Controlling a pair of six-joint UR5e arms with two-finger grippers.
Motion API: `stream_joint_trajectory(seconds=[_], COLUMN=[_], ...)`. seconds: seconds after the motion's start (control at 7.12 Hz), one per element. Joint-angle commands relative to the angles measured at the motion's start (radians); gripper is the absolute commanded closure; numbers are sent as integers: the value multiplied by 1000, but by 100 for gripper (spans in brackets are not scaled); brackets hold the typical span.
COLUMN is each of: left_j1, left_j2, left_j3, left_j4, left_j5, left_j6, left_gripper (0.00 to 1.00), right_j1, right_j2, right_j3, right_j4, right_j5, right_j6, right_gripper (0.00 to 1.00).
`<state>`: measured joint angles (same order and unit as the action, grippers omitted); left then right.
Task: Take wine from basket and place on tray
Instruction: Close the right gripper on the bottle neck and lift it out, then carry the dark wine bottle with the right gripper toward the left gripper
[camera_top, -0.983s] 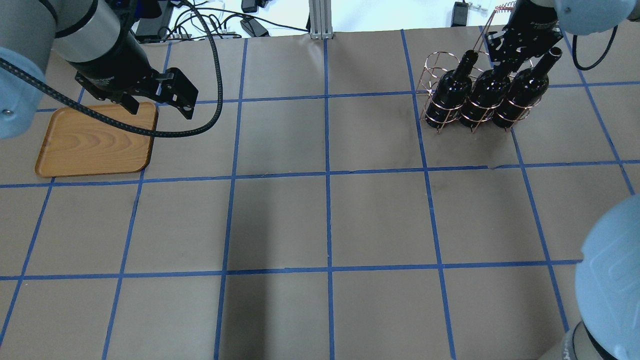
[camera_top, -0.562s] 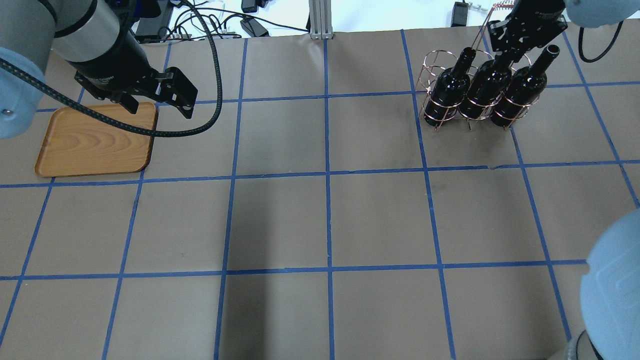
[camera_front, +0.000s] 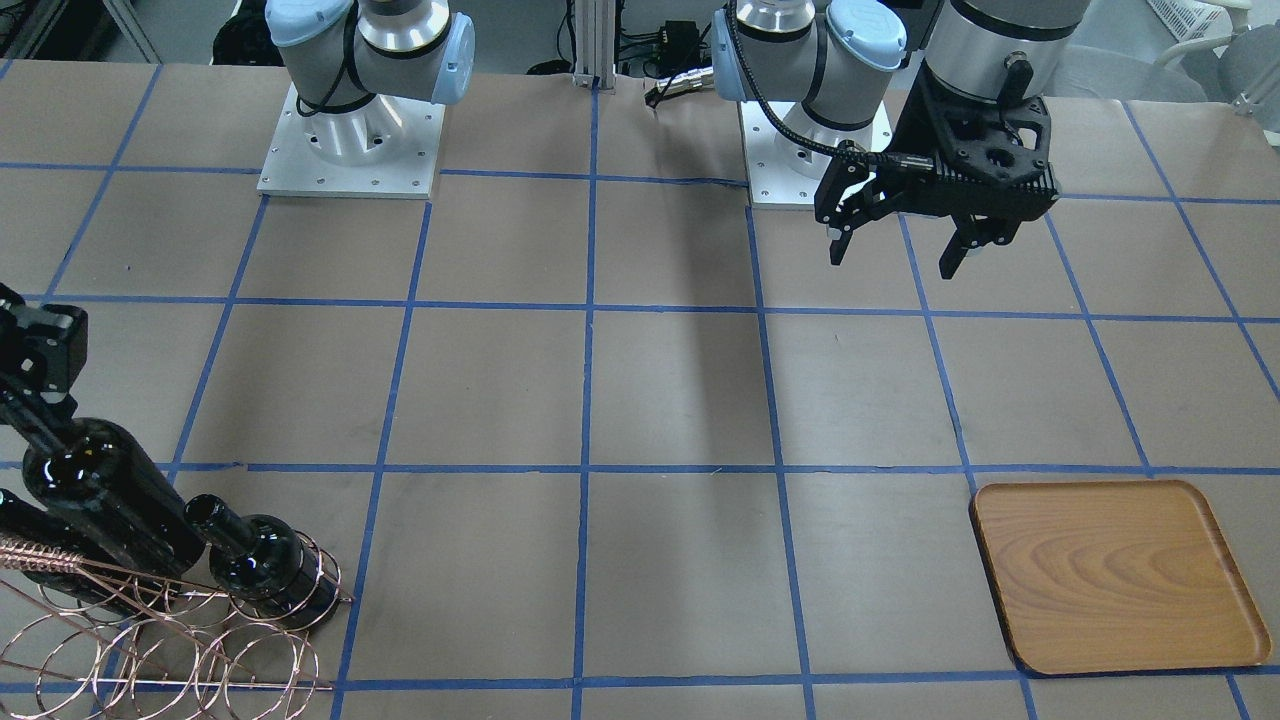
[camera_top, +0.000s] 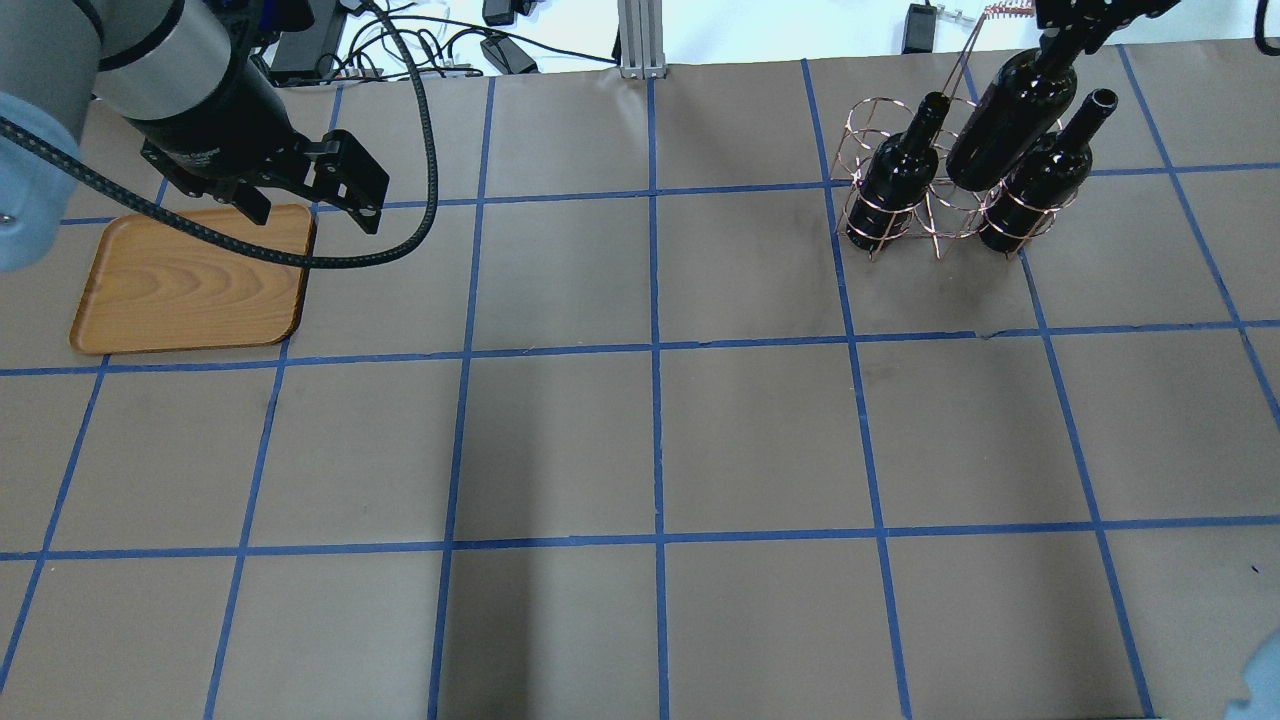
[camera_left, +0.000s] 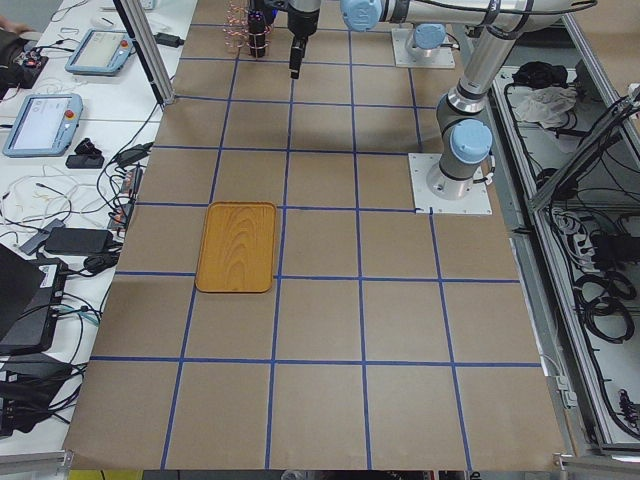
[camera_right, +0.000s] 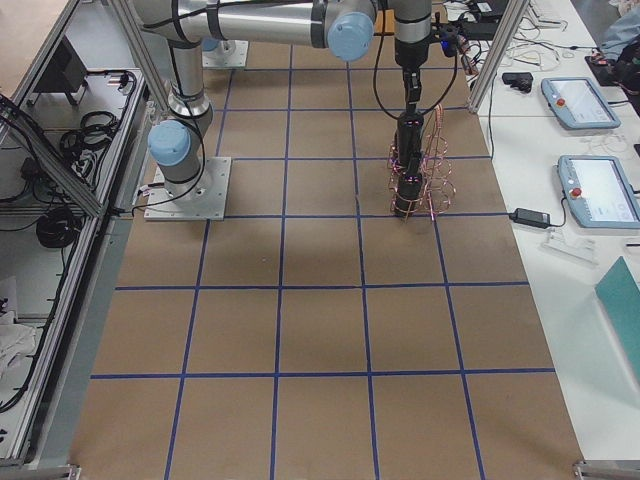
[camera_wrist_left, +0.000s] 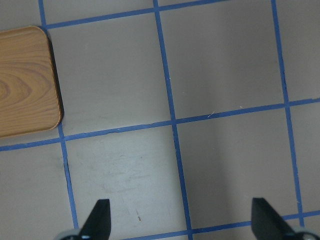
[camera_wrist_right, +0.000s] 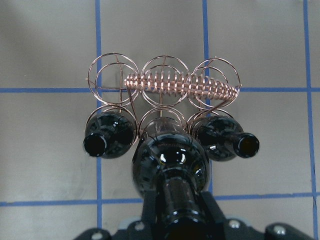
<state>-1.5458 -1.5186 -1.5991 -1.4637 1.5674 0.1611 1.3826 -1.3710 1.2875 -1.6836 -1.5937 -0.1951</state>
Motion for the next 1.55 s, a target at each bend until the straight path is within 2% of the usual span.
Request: stream_joint_trajectory(seconds=[0.0, 0.28, 0.56, 0.98, 1.12, 1.4], left_j1=[9, 32, 73, 202, 246, 324], left_j2=[0, 0, -2, -5, -14, -26], left_j3=[7, 8, 8, 16, 31, 41], left_j4=[0, -1, -1, 0, 0, 0], left_j5=[-1, -4, -15, -15, -15, -18], left_j6=[0, 0, 2, 11, 40, 194], left_gripper=[0, 0, 0, 0, 0, 0], right_j1=[33, 190, 406, 622, 686, 781], right_j2=[-65, -105, -100, -53, -15, 44], right_j3=[25, 114, 160, 200, 200, 190], right_j4=[175, 199, 185, 64, -9, -73], right_j5=[0, -5, -3, -5, -6, -9], right_j6=[78, 271, 556, 877, 957, 1028], right_gripper=[75, 79, 83, 83, 83, 82])
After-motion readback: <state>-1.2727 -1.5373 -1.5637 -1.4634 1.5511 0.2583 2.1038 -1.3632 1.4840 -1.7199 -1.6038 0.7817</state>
